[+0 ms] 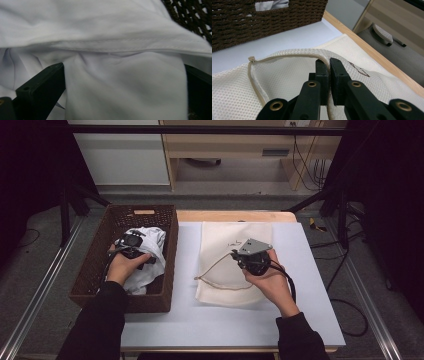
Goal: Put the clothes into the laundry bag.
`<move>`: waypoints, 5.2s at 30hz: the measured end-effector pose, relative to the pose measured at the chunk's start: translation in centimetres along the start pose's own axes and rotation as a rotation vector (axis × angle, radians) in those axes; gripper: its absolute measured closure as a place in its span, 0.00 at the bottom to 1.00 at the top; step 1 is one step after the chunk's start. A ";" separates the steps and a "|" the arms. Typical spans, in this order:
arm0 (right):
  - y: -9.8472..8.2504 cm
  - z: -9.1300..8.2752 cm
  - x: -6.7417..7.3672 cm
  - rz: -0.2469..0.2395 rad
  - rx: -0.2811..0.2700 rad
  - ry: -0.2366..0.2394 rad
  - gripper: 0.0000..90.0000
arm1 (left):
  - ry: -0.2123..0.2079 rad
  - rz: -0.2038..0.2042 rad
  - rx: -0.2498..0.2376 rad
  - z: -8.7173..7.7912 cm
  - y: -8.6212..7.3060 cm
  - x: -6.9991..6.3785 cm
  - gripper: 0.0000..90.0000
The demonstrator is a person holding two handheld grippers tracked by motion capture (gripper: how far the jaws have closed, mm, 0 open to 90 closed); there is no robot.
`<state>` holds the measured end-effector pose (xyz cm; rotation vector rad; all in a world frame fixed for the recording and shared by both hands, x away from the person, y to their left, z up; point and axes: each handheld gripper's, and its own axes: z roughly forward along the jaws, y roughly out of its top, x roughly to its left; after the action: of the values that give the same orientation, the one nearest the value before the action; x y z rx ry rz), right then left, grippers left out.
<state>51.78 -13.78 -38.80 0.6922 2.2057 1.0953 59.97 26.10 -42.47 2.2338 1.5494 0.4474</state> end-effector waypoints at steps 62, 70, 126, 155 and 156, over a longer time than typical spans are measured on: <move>-0.3 0.1 -0.1 0.001 0.023 -0.012 0.92 | 0.128 0.160 0.079 1.4 0.1 0.7 0.64; -0.3 0.3 -0.1 -0.010 0.034 -0.008 0.92 | 0.170 0.167 0.006 -0.6 0.4 1.2 0.71; 0.1 0.4 -0.6 0.006 0.073 0.055 0.95 | 0.109 0.299 -0.482 -21.1 5.2 -4.5 0.71; -0.1 0.4 -0.6 0.007 0.076 0.057 0.95 | 0.004 0.466 -0.569 -26.1 5.4 -11.2 0.71; -0.1 0.4 -0.6 0.008 0.077 0.058 0.95 | -0.004 0.464 -0.572 -26.1 5.5 -11.4 0.71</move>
<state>52.44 -13.98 -38.95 0.7108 2.3063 1.0514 48.39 17.02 -17.46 2.0919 0.7435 0.8869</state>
